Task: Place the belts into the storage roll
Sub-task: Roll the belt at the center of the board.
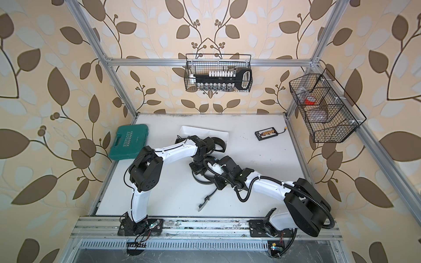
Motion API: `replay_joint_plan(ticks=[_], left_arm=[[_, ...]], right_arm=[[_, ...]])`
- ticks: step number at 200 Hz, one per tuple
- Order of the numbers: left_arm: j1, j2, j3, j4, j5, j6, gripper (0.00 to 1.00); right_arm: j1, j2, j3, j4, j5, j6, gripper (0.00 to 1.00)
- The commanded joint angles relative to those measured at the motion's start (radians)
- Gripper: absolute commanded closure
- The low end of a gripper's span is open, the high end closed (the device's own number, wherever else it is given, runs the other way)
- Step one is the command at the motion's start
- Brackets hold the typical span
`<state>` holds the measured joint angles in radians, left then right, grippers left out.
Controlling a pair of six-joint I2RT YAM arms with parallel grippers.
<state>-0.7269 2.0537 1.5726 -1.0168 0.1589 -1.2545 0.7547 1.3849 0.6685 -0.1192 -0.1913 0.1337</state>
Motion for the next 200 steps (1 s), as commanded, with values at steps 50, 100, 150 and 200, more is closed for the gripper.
replay_joint_plan(ticks=[50, 100, 150, 200], left_arm=[[0.000, -0.284, -0.215, 0.170, 0.041, 0.018, 0.60], [0.000, -0.563, -0.430, 0.199, -0.008, -0.009, 0.18], [-0.006, -1.022, -0.799, 0.380, -0.075, 0.067, 0.01], [-0.349, -1.025, -0.898, 0.460, -0.252, 0.088, 0.01]], right_arm=[[-0.011, -0.038, -0.045, 0.106, -0.002, 0.012, 1.00], [-0.010, -0.047, -0.063, 0.128, 0.006, 0.017, 1.00], [-0.011, 0.026, -0.036, 0.153, -0.005, 0.015, 1.00], [-0.016, 0.159, 0.034, 0.142, 0.015, 0.034, 1.00]])
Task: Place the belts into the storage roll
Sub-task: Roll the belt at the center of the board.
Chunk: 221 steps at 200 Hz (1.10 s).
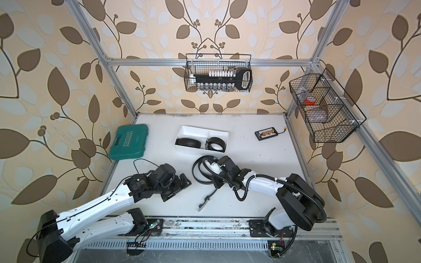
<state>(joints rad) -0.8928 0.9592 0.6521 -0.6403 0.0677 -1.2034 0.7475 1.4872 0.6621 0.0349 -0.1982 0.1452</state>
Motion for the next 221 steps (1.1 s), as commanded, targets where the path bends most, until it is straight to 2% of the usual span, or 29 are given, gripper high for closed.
replay_joint_plan(ticks=[1, 23, 47, 92, 119, 148, 187, 221], left_arm=[[-0.195, 0.074, 0.024, 0.083, -0.171, 0.037, 0.01], [-0.343, 0.202, 0.096, 0.054, -0.319, 0.046, 0.01], [-0.405, 0.300, 0.147, 0.053, -0.396, 0.058, 0.01], [-0.422, 0.380, 0.131, 0.189, -0.381, 0.090, 0.01], [-0.432, 0.412, 0.116, 0.268, -0.353, 0.119, 0.09], [-0.442, 0.519, 0.172, 0.255, -0.364, 0.141, 0.13], [-0.448, 0.603, 0.225, 0.182, -0.458, 0.099, 0.15], [-0.447, 0.668, 0.264, 0.213, -0.491, 0.182, 0.15]], right_arm=[[-0.009, 0.059, 0.042, -0.013, 0.023, 0.024, 1.00], [-0.012, 0.110, 0.075, -0.025, 0.021, 0.052, 1.00], [-0.011, 0.144, 0.093, -0.036, 0.016, 0.077, 1.00], [-0.013, 0.146, 0.073, -0.042, 0.021, 0.090, 1.00], [-0.020, 0.136, 0.057, -0.040, 0.026, 0.090, 1.00], [-0.053, 0.127, 0.043, -0.030, 0.001, 0.094, 1.00], [-0.100, 0.104, 0.019, -0.013, -0.042, 0.106, 1.00], [-0.106, 0.108, 0.013, -0.011, -0.059, 0.106, 1.00]])
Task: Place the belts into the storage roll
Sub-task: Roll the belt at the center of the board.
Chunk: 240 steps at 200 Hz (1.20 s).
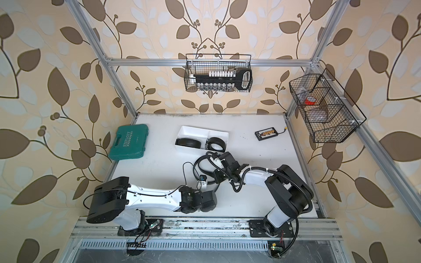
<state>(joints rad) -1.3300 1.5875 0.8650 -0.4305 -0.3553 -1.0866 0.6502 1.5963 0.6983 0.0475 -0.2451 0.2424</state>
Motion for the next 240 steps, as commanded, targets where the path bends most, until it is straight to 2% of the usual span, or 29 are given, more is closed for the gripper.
replay_joint_plan(ticks=[1, 31, 71, 116, 159, 183, 206, 240], left_arm=[[-0.010, 0.042, 0.053, 0.003, -0.068, 0.067, 0.15], [-0.009, 0.137, 0.090, 0.012, -0.057, 0.097, 0.20], [-0.008, 0.180, 0.088, 0.011, -0.063, 0.078, 0.43], [-0.008, 0.121, 0.033, -0.029, -0.084, 0.035, 0.79], [0.014, 0.005, -0.054, -0.136, -0.100, -0.048, 0.91], [0.086, -0.111, -0.143, -0.170, -0.059, -0.084, 0.93], [0.196, -0.266, -0.228, -0.195, -0.014, -0.095, 0.94], [0.413, -0.389, -0.260, -0.246, 0.027, -0.003, 0.92]], right_arm=[[-0.009, 0.000, -0.022, -0.023, -0.011, 0.009, 1.00], [-0.008, 0.008, -0.020, -0.026, -0.026, 0.016, 1.00], [-0.012, 0.027, -0.004, -0.046, -0.018, 0.023, 1.00], [-0.015, 0.074, -0.011, -0.029, -0.011, 0.062, 1.00], [-0.014, 0.077, -0.025, -0.036, 0.068, 0.117, 1.00], [-0.014, 0.105, -0.030, -0.050, 0.104, 0.153, 1.00], [-0.003, 0.078, -0.062, -0.045, 0.126, 0.174, 1.00], [0.034, 0.034, -0.086, -0.044, 0.113, 0.181, 1.00]])
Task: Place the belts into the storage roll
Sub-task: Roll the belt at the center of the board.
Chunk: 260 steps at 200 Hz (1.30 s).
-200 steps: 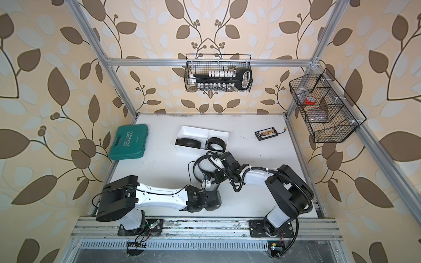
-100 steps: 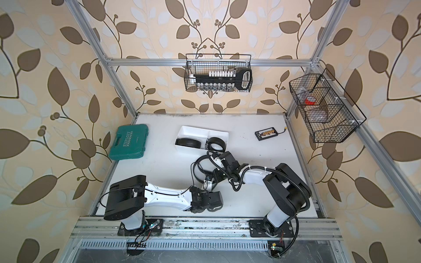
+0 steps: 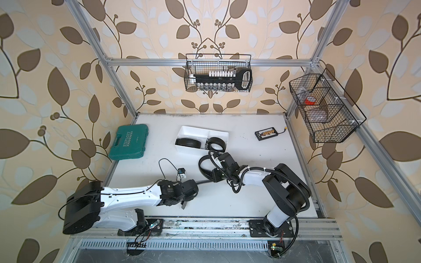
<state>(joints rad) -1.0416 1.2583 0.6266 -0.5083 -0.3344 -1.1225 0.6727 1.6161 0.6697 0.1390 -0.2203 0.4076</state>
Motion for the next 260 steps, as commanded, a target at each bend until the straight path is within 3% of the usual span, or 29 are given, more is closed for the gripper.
replay_joint_plan(ticks=[1, 45, 88, 123, 138, 193, 212, 260], left_arm=[[0.132, -0.061, -0.021, -0.170, 0.007, 0.037, 0.92], [0.385, 0.029, 0.031, -0.150, 0.085, 0.178, 0.92], [0.471, 0.190, 0.172, -0.098, 0.121, 0.260, 0.92], [0.470, 0.310, 0.269, 0.003, 0.261, 0.378, 0.92], [0.461, 0.356, 0.301, 0.028, 0.327, 0.419, 0.98], [0.382, 0.433, 0.370, 0.074, 0.367, 0.485, 1.00], [0.378, 0.466, 0.410, 0.109, 0.443, 0.523, 1.00], [0.267, 0.643, 0.652, 0.012, 0.460, 0.625, 0.99]], right_arm=[[0.014, 0.013, -0.058, -0.136, 0.087, 0.015, 1.00], [0.198, -0.077, -0.078, -0.108, 0.038, -0.053, 1.00], [0.371, -0.146, -0.096, -0.047, 0.038, -0.082, 1.00], [0.407, -0.148, -0.109, -0.026, 0.030, -0.118, 1.00], [0.431, -0.151, -0.111, -0.027, 0.048, -0.135, 1.00], [0.512, -0.160, -0.117, -0.038, 0.131, -0.186, 1.00], [0.530, -0.140, -0.105, -0.046, 0.144, -0.204, 1.00], [0.567, -0.086, -0.068, -0.044, 0.173, -0.236, 1.00]])
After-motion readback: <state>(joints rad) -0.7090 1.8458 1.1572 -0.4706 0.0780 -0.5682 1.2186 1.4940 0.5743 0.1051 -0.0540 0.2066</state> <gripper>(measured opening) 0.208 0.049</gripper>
